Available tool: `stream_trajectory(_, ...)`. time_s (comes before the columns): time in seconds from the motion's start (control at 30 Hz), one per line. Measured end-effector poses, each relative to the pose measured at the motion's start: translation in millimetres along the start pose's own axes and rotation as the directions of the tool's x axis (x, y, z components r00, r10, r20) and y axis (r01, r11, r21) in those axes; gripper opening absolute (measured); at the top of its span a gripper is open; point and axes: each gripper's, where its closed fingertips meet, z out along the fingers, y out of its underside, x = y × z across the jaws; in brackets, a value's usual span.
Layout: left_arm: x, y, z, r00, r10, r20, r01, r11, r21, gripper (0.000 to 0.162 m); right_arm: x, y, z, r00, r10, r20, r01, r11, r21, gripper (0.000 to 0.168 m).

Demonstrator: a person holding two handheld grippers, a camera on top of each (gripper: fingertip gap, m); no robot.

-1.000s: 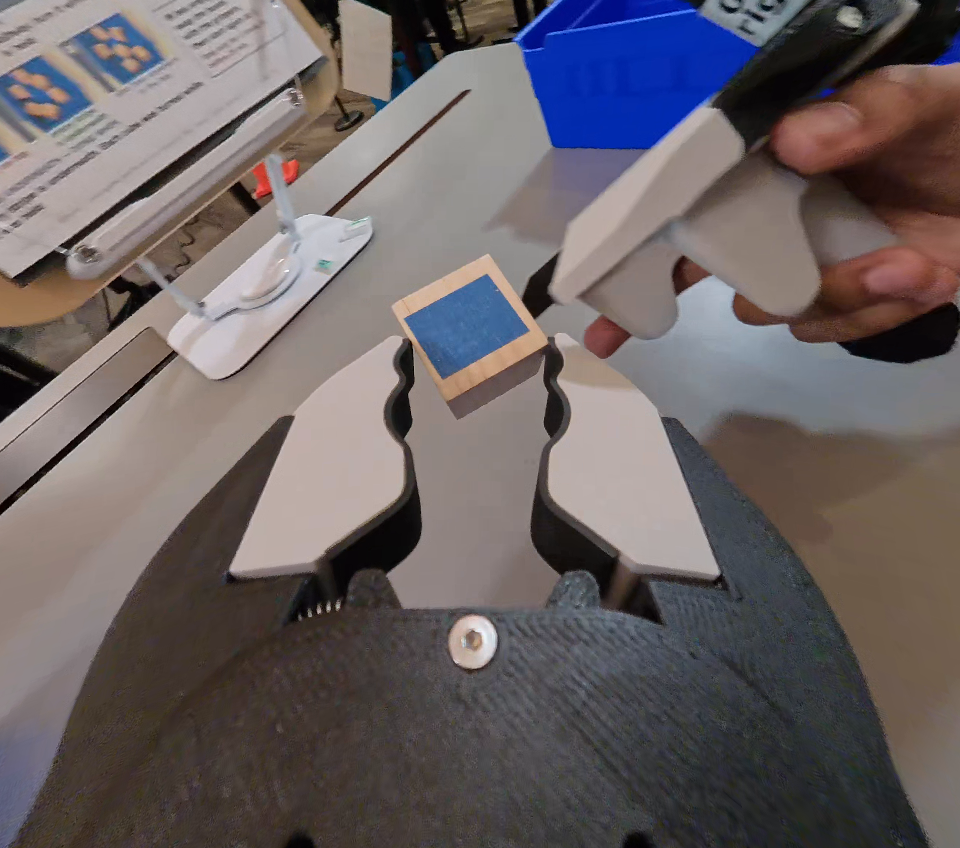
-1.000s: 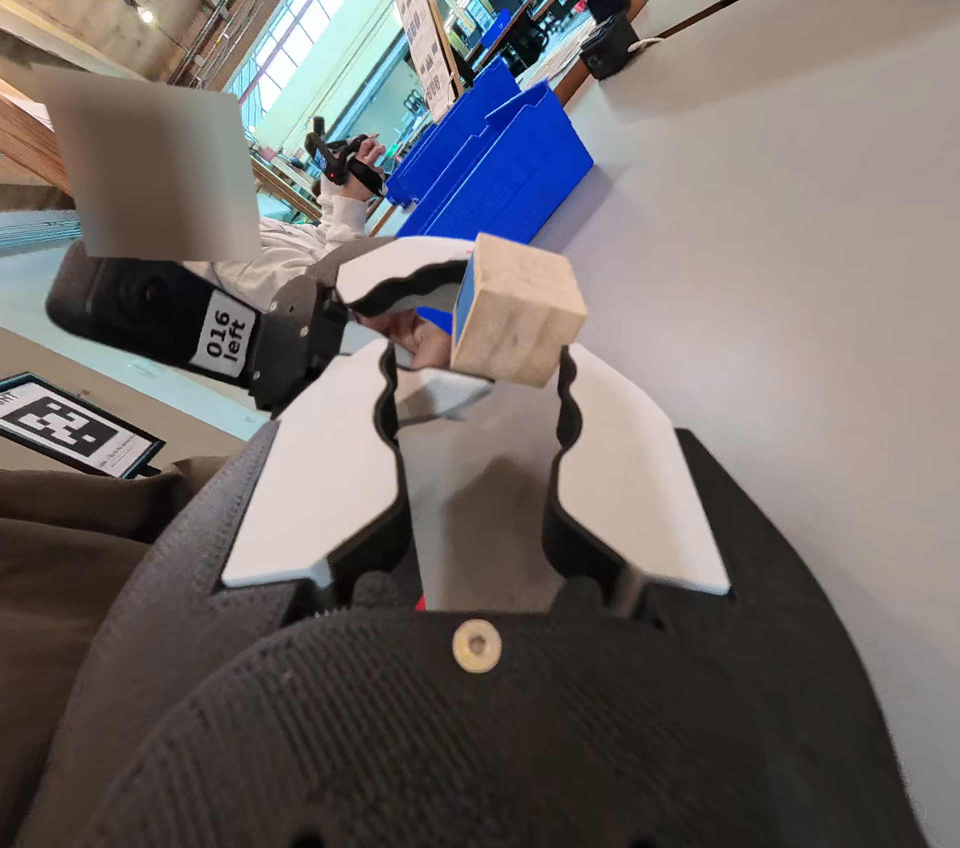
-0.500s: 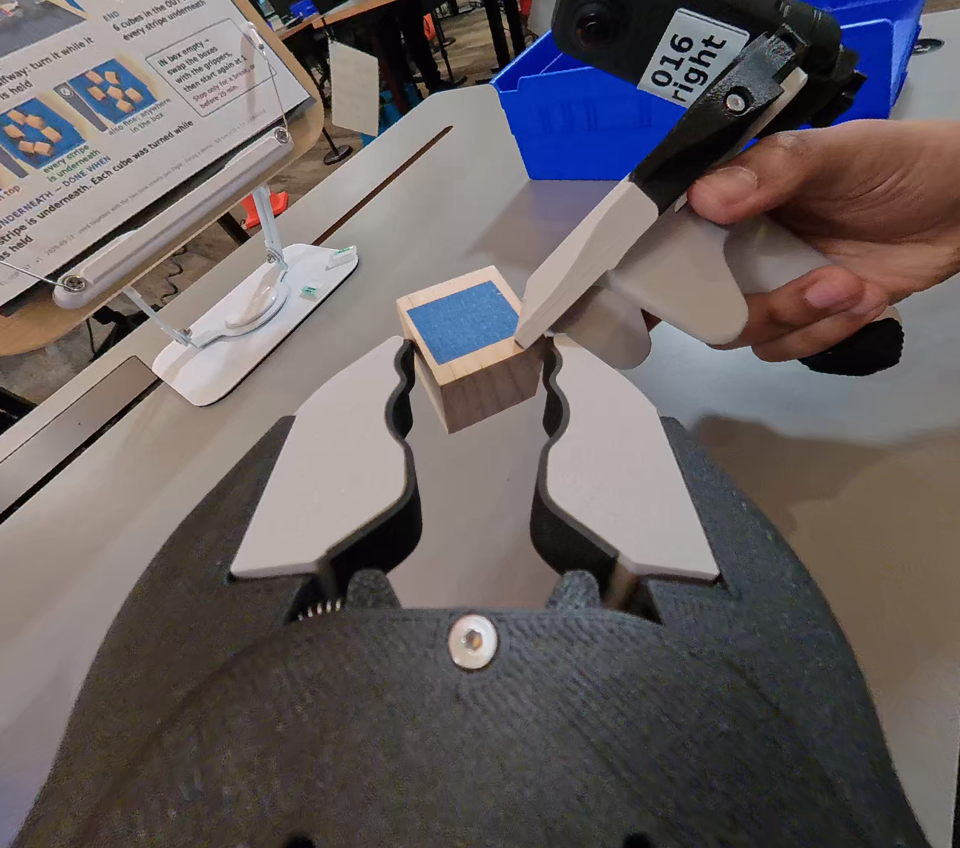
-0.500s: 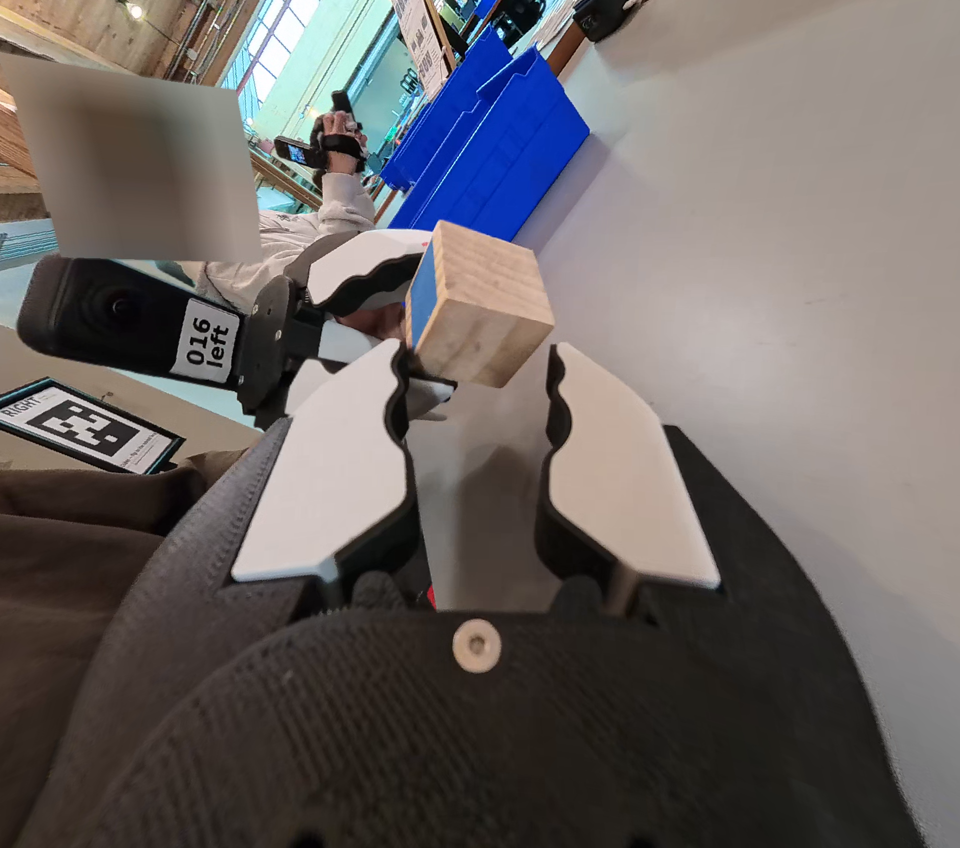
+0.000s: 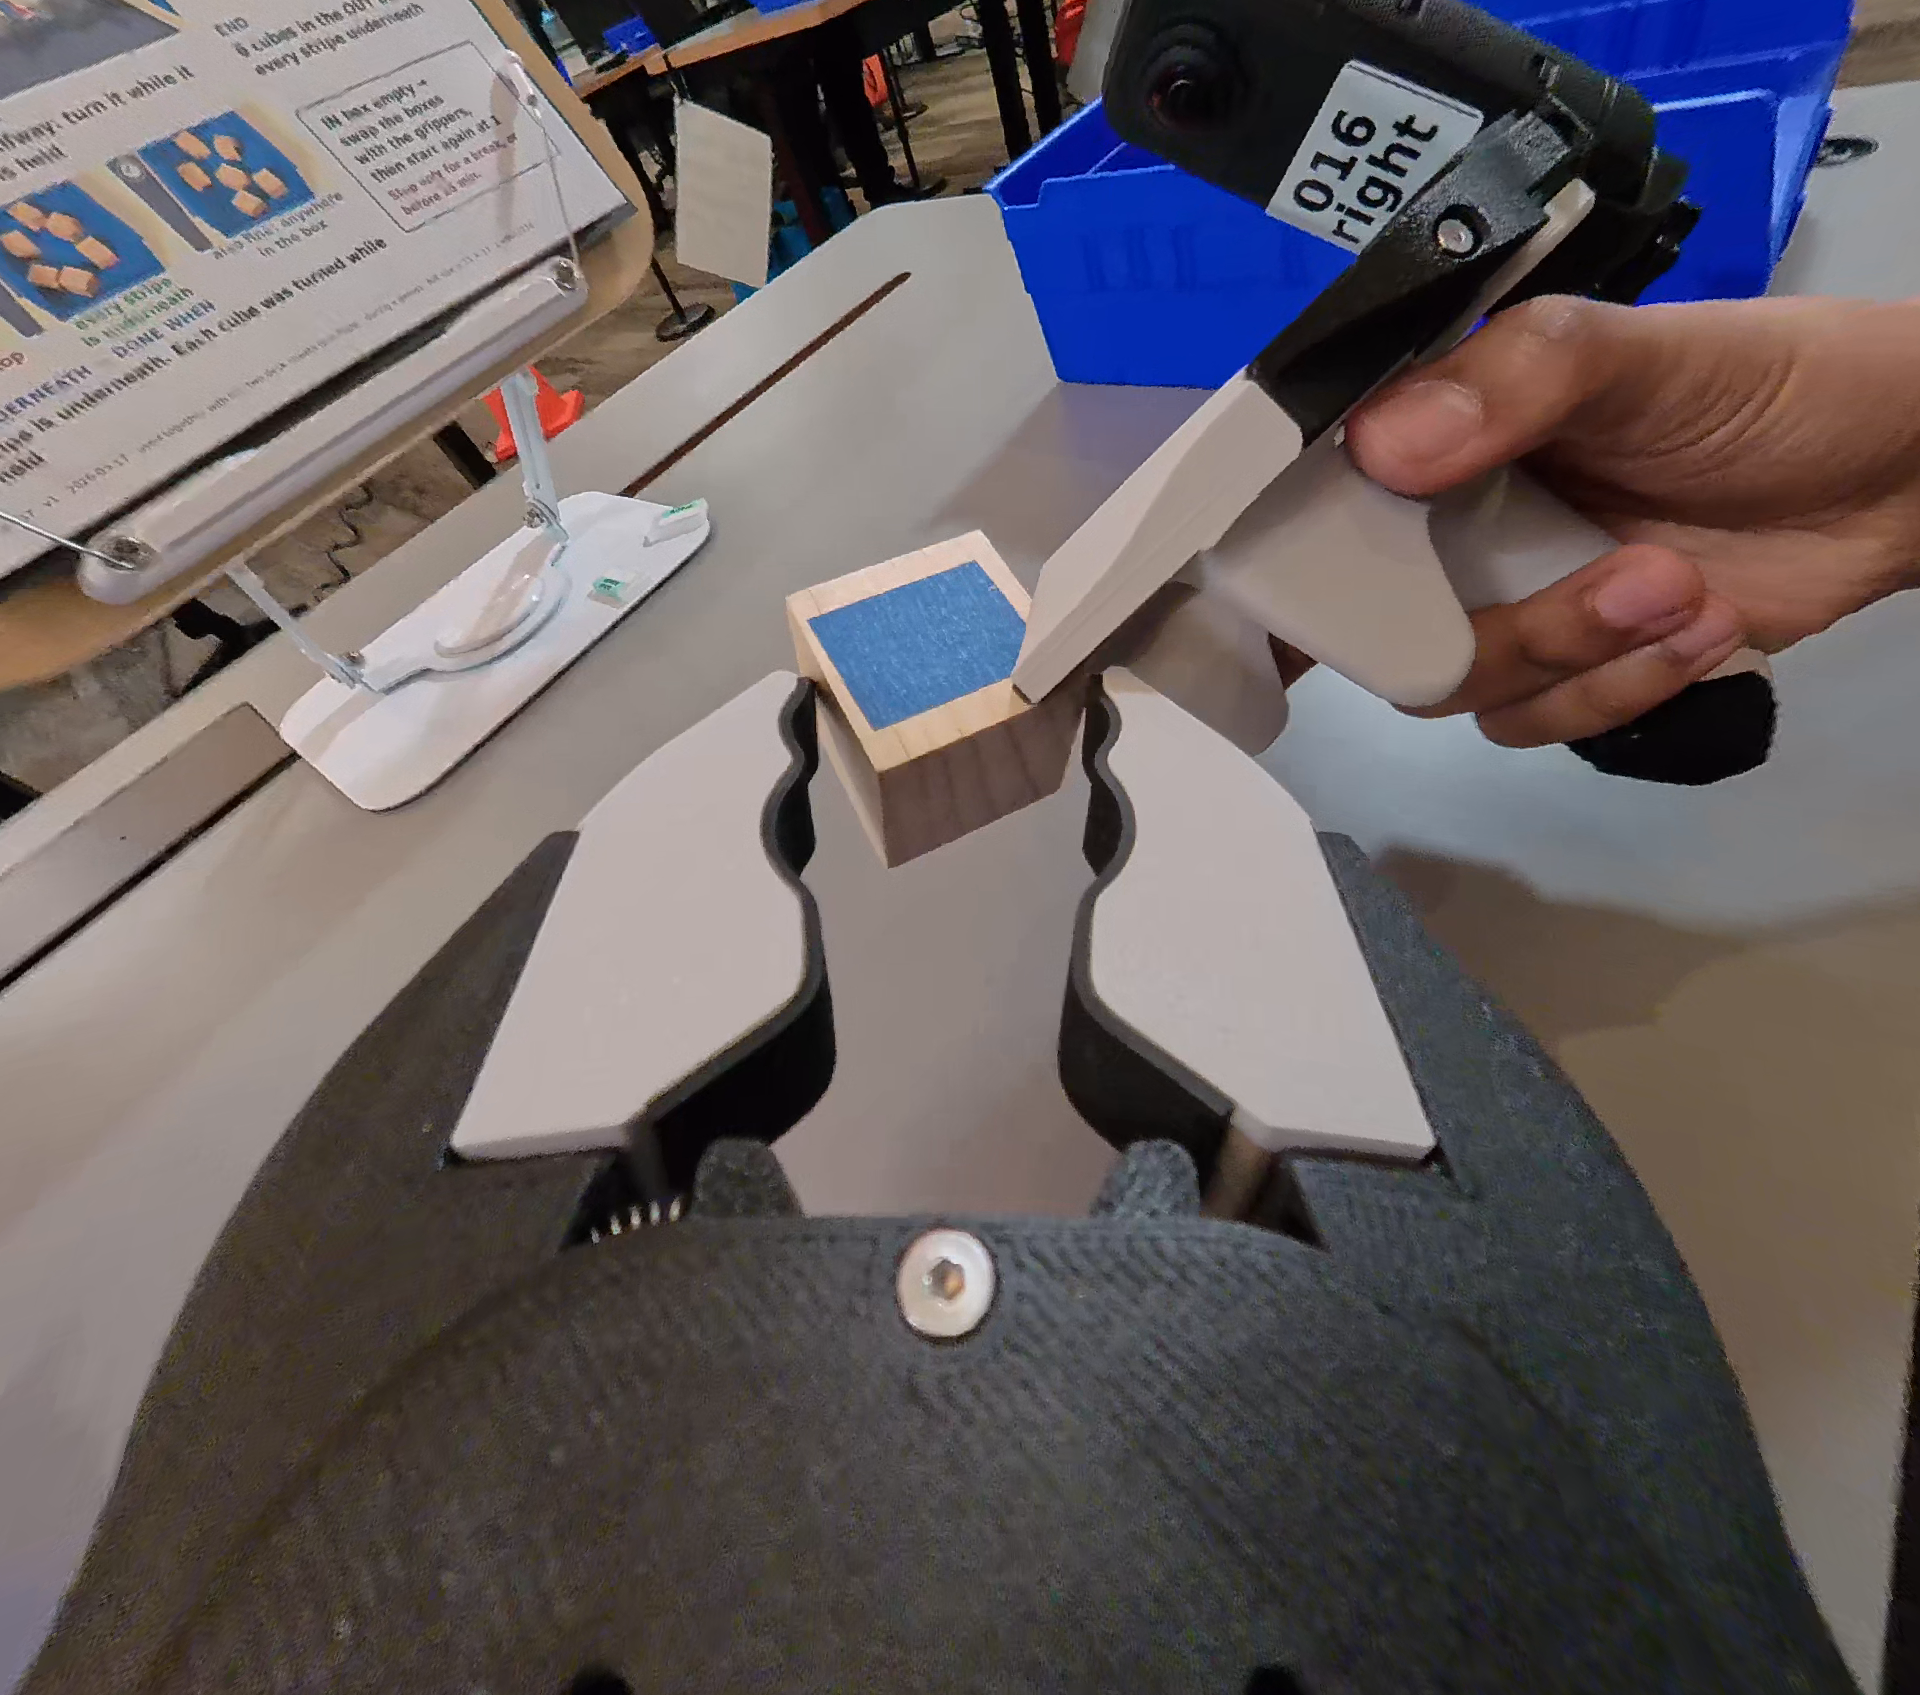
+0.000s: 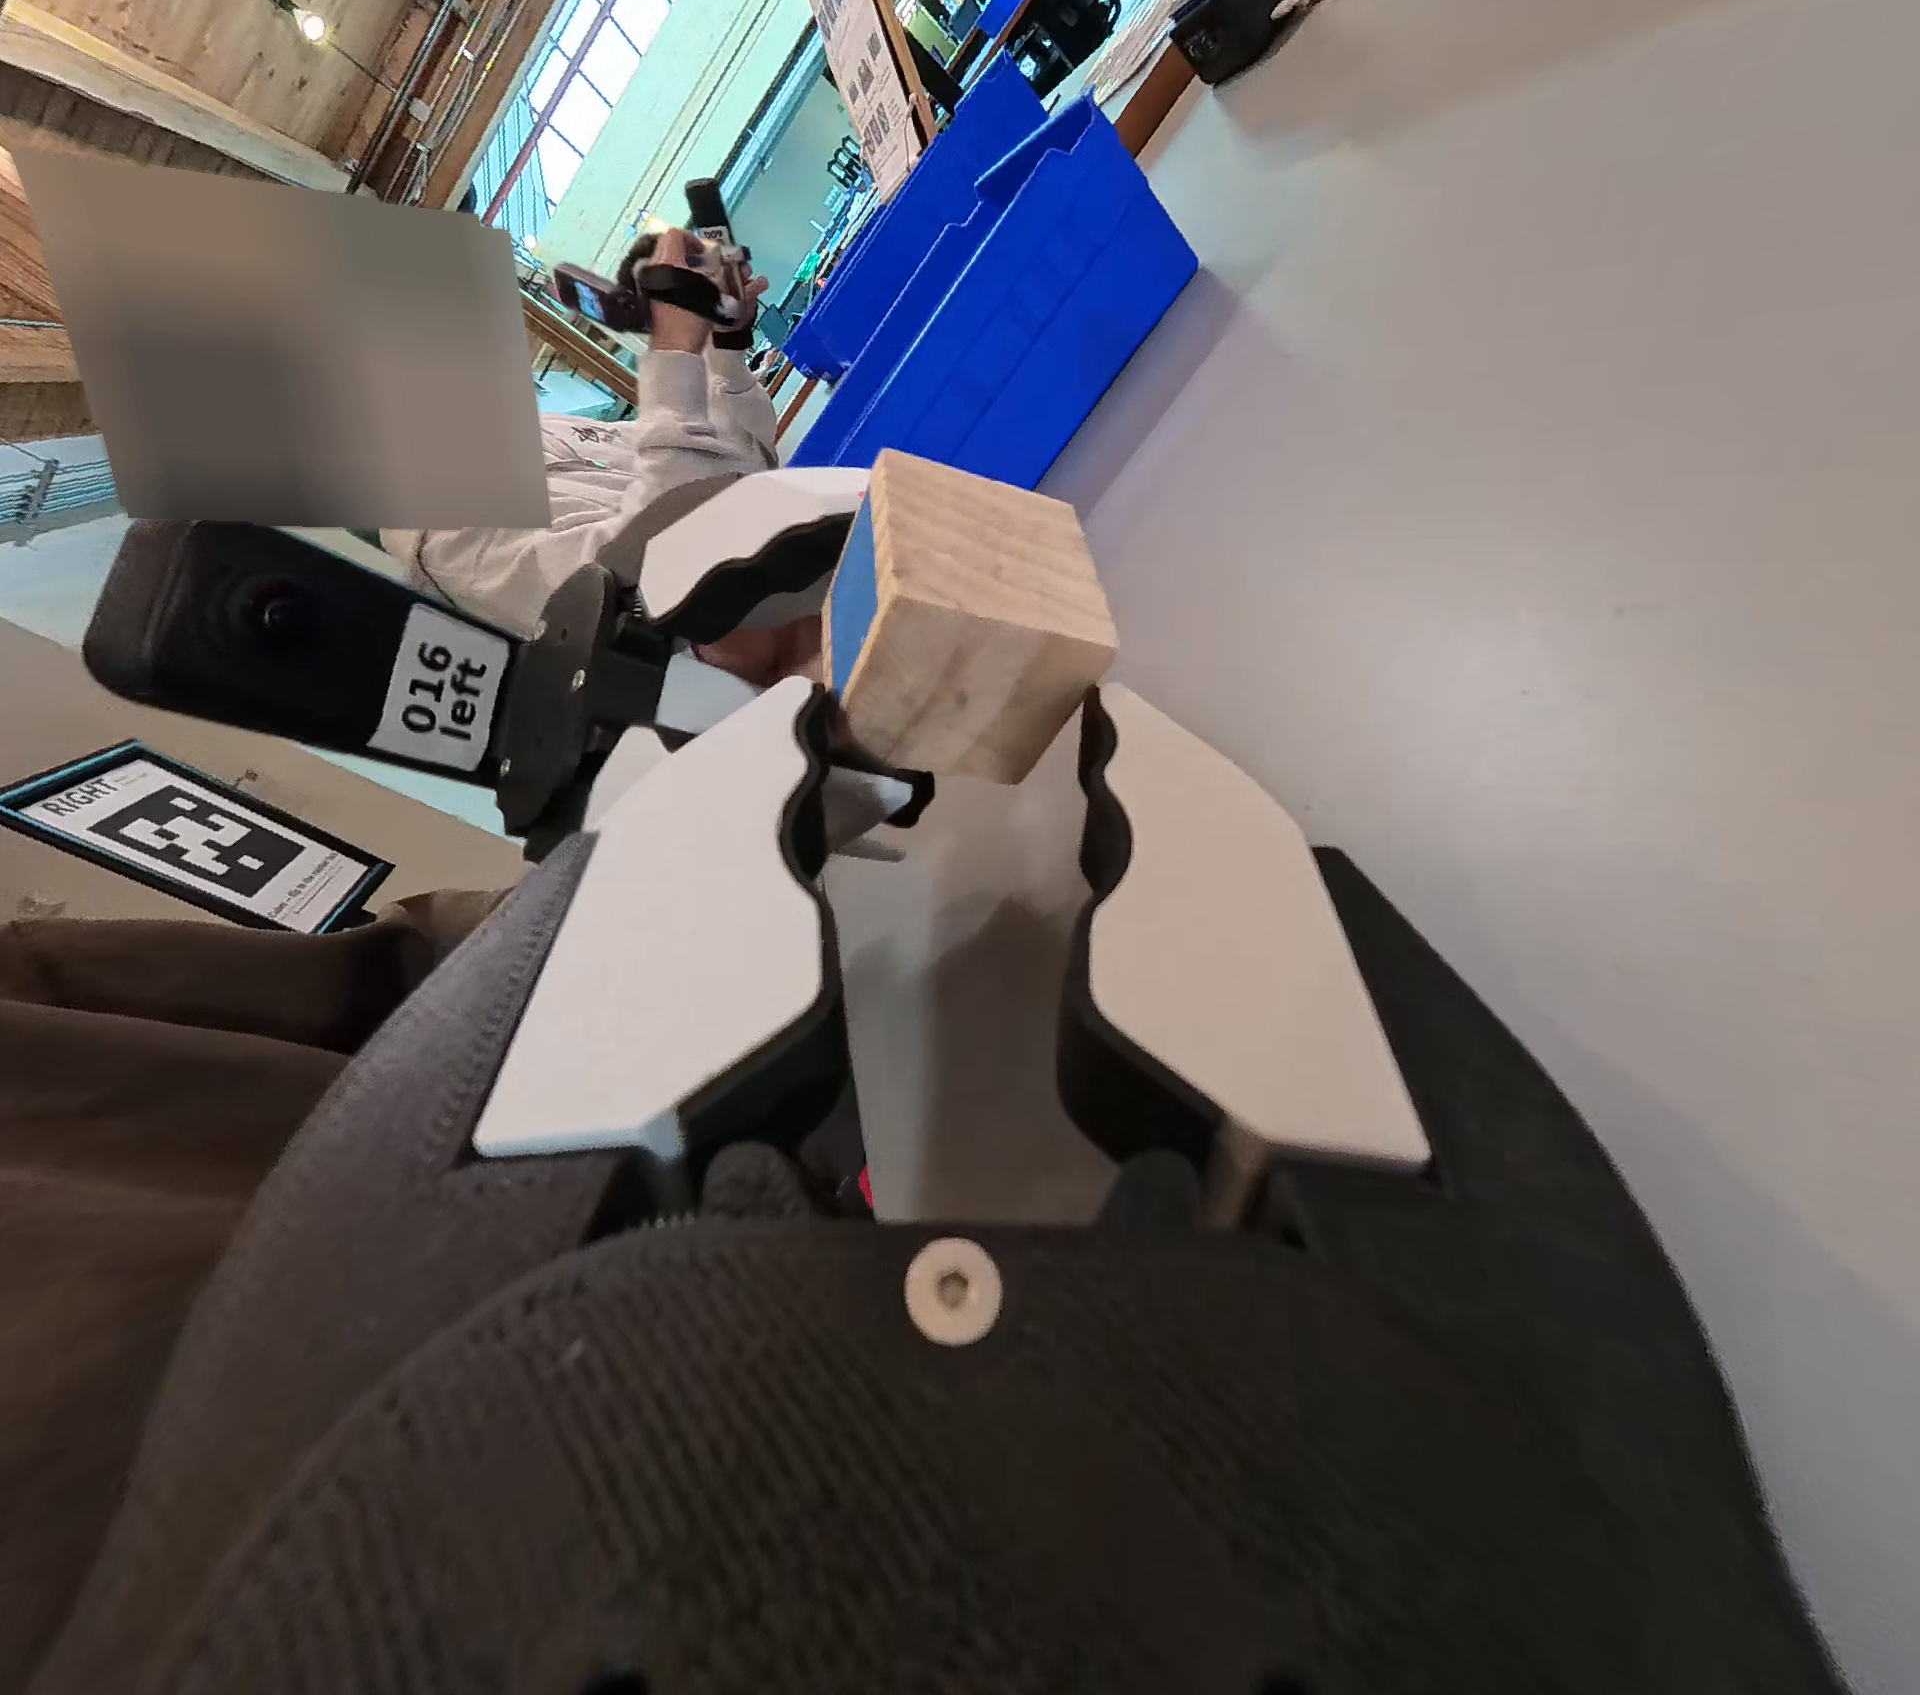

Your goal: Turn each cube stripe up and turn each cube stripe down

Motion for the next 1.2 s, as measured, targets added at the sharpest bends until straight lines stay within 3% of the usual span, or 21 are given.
stream_trajectory(0.23,-1.2,0.5,-2.1,0.960,-0.256,-0.114,0.257,0.966,-0.013,0.057,7.2,-10.1,-9.9,0.998,-0.052,-0.037,0.052,0.999,0.014,0.043)
stream_trajectory(0.4,4.3,3.3,-4.6,0.869,-0.427,-0.249,0.428,0.902,-0.057,0.058,11.4,-6.7,-8.9,0.978,-0.191,-0.081,0.188,0.981,-0.047,0.043)
stream_trajectory(0.57,-4.7,13.1,-6.7,0.845,-0.471,-0.251,0.467,0.881,-0.080,0.055,12.2,-1.8,-6.3,0.955,-0.277,-0.110,0.268,0.959,-0.091,0.043)
stream_trajectory(0.67,-1.8,15.7,-10.7,0.769,-0.549,-0.327,0.545,0.831,-0.112,0.056,1.8,-7.4,-7.3,0.959,-0.276,-0.070,0.274,0.961,-0.034,0.043)
stream_trajectory(0.8,8.3,1.0,-17.7,0.596,-0.649,-0.473,0.675,0.724,-0.141,0.058,-20.8,-21.6,-13.4,0.953,-0.302,0.018,0.299,0.950,0.094,0.043)
stream_trajectory(0.87,14.2,-8.2,-20.1,0.522,-0.668,-0.530,0.718,0.680,-0.149,0.057,-30.1,-25.3,-16.1,0.945,-0.322,0.048,0.313,0.939,0.139,0.043)
stream_trajectory(0.97,21.9,-18.1,-20.9,0.474,-0.665,-0.578,0.741,0.655,-0.146,0.054,-41.2,-27.3,-18.0,0.935,-0.343,0.086,0.323,0.928,0.184,0.043)
stream_trajectory(1.2,21.1,-28.4,-22.4,0.452,-0.654,-0.606,0.771,0.628,-0.103,0.044,-49.2,-28.3,-19.4,0.930,-0.344,0.125,0.313,0.925,0.216,0.043)
